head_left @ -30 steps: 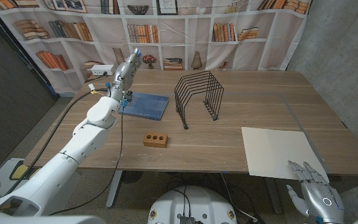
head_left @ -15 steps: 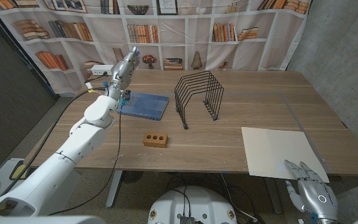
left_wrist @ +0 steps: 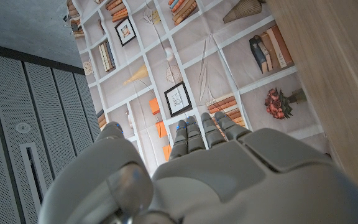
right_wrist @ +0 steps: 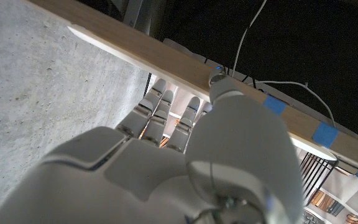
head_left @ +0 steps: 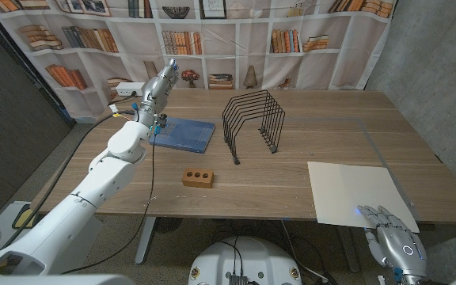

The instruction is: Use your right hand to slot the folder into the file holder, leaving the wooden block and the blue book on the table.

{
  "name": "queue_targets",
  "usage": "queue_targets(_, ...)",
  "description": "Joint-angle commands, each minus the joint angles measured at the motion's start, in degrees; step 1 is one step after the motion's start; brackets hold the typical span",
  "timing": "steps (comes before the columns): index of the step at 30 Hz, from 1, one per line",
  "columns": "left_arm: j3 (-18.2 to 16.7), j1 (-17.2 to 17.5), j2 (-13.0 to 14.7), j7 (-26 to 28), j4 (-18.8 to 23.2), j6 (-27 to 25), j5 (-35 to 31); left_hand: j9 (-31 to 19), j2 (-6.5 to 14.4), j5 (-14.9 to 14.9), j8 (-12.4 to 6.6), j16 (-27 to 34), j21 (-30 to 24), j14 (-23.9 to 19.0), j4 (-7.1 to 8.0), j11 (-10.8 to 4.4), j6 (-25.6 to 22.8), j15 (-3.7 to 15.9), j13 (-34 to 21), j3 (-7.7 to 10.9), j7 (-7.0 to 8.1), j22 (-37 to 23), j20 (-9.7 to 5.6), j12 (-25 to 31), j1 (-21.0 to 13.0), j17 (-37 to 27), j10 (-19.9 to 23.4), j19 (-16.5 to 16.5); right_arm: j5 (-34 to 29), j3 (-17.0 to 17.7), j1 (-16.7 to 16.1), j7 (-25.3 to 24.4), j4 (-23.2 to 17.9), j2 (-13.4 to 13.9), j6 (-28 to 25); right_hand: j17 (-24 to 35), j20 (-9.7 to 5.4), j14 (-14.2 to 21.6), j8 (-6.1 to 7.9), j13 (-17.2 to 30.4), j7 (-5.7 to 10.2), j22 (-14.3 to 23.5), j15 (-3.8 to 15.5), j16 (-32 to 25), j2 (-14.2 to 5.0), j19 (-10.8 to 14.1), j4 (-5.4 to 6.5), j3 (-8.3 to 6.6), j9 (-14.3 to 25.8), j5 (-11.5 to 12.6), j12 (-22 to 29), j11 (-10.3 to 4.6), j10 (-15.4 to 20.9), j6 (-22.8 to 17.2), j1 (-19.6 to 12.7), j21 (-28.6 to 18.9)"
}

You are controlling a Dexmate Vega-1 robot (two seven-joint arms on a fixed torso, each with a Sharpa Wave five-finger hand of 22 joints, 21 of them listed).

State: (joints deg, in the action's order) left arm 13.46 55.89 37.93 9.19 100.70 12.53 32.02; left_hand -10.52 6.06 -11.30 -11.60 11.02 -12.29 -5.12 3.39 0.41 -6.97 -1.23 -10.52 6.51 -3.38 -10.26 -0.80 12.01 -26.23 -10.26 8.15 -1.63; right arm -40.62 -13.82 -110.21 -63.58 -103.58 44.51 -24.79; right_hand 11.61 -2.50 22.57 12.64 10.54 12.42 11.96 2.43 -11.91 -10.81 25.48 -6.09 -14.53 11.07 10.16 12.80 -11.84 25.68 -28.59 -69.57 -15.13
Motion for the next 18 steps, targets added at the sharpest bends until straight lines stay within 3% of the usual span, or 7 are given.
queue_targets(1,0.1,0.2,-0.6,0.1,-0.5,1.0,-0.1,-0.2,0.1,0.2,0.12,0.0,0.1,-0.6,-0.16,0.16,-0.5,0.02,-0.3,0.18,-0.16,-0.1,0.12,-0.3,-0.1,-0.2,0.3,-0.4,-1.5,2.8,-0.6,-0.4,-0.4,-2.4,3.9,0.4,-9.92,2.2,-0.95,0.2,-0.04,0.7,10.49,-0.2,-0.35,1.6,2.22,-2.71,0.2,0.2,-0.3,0.23,1.1,-0.8,-0.3,-1.5)
queue_targets(6,0.1,0.0,-0.9,-0.1,-1.0,1.3,0.0,-0.2,0.1,0.3,0.14,0.0,0.2,-0.6,-0.17,0.35,-0.5,0.06,-0.3,0.17,-0.20,-0.1,0.14,-0.3,-0.1,-0.2,0.3,-0.5,-1.7,4.4,-1.9,-0.4,-2.0,-2.3,4.8,0.7,-9.83,4.8,-1.06,0.3,-0.09,1.1,10.75,-0.1,-0.27,2.6,6.93,-5.82,0.3,0.1,-0.5,0.35,3.2,-3.3,3.2,-3.6)
queue_targets(9,0.3,-0.2,-1.0,-0.4,-1.4,1.3,0.1,-0.2,0.1,0.3,0.14,0.0,0.2,-0.6,-0.18,0.18,-0.5,0.10,-0.3,0.17,-0.14,-0.1,0.14,-0.3,-0.2,-0.2,0.3,-0.5,-1.7,5.3,-2.9,-0.4,-3.3,-2.1,4.9,0.6,-9.82,6.3,-1.01,0.2,-0.03,1.2,10.65,0.1,-0.10,3.0,9.02,-7.27,0.3,0.2,-0.5,0.36,4.9,-5.8,5.7,-5.0)
queue_targets(12,0.4,-0.4,-1.1,-0.7,-1.8,1.2,0.4,-0.2,0.1,0.3,0.14,0.0,0.2,-0.6,-0.19,0.16,-0.5,0.10,-0.3,0.17,-0.17,-0.1,0.13,-0.3,-0.2,-0.2,0.3,-0.5,-1.6,6.0,-3.9,-0.4,-4.6,-1.7,4.7,0.7,-9.82,7.2,-1.08,0.3,-0.02,1.2,10.72,0.1,-0.12,3.1,10.17,-8.84,0.3,0.3,-0.6,0.38,6.2,-7.8,7.5,-6.5)
queue_targets(18,0.6,-0.5,-1.4,-0.8,-2.5,1.5,0.6,-0.2,0.2,0.3,0.15,0.0,0.2,-0.6,-0.19,0.17,-0.6,0.09,-0.3,0.15,-0.20,-0.1,0.16,-0.4,-0.2,-0.2,0.2,-0.5,-2.0,7.1,-5.2,-0.4,-7.0,-1.0,4.5,0.8,-9.83,10.8,-1.01,0.2,-0.08,1.3,10.77,-0.3,0.04,4.3,10.35,-11.52,0.5,0.1,-0.3,0.47,11.8,-12.9,10.0,-10.9)
